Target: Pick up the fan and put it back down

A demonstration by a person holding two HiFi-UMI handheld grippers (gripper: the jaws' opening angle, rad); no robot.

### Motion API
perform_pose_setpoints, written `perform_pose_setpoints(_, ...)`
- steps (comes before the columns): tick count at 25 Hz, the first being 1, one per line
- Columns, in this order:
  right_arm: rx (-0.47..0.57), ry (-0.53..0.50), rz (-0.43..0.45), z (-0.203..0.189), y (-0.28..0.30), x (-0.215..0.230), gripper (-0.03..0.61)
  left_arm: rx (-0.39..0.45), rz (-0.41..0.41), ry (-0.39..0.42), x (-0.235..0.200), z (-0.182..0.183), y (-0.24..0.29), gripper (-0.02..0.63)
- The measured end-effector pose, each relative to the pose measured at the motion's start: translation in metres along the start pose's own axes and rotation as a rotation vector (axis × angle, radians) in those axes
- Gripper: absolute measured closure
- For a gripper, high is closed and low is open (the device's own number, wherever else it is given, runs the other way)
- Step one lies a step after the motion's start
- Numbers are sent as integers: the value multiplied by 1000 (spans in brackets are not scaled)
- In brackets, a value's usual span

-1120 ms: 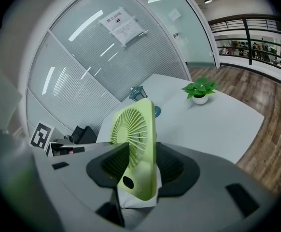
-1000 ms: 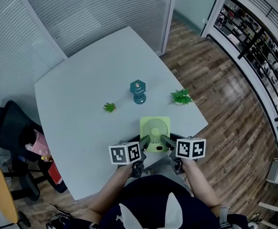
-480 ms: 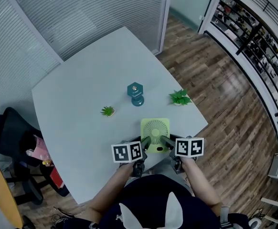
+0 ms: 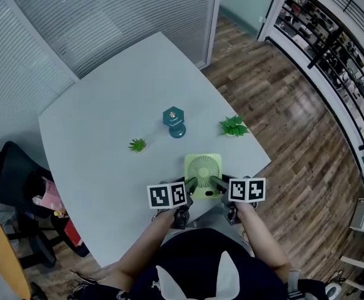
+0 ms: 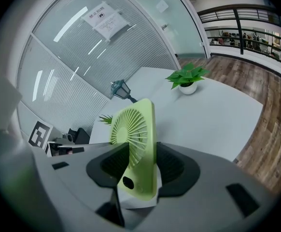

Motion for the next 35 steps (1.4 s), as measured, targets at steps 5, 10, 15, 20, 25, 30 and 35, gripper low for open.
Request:
perform_pose_setpoints(5,-11,6,2,0,4,7,399,-9,13,-13,-1,-1,7,430)
perform_pose_setpoints(10,-20,14,0,-1,11,13,397,-20,27,-21,-4,-2,14,430)
perform_pose_setpoints(15,-30,33,-1,-3,17,20,397,-35,38,-26,-8,-4,21,430)
perform_pose_setpoints(20,-44,45,-6,-5,24,28,396,-58,53,-39,-11,-6,29,430)
perform_pose_setpoints(25,-49,66,-2,-6,31,36,395,-74,68,-50,-15,-8,37,430)
perform_pose_setpoints(30,-55,91,-8,-8,38,45,394,-96,72,-45,-19,-7,48,430)
perform_pose_setpoints(35,-60,90,-27,-10,43,51,397,-118,76,-51,-22,-9,56,430)
Point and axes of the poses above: the fingertips, and each gripper's own axes: y forward along the fingers, x to its right, z out of its top, the point moved 10 cm from there along -y, backward along the fingers, and after that the axes turned 3 degrees about -x, right-handed, at the moved point
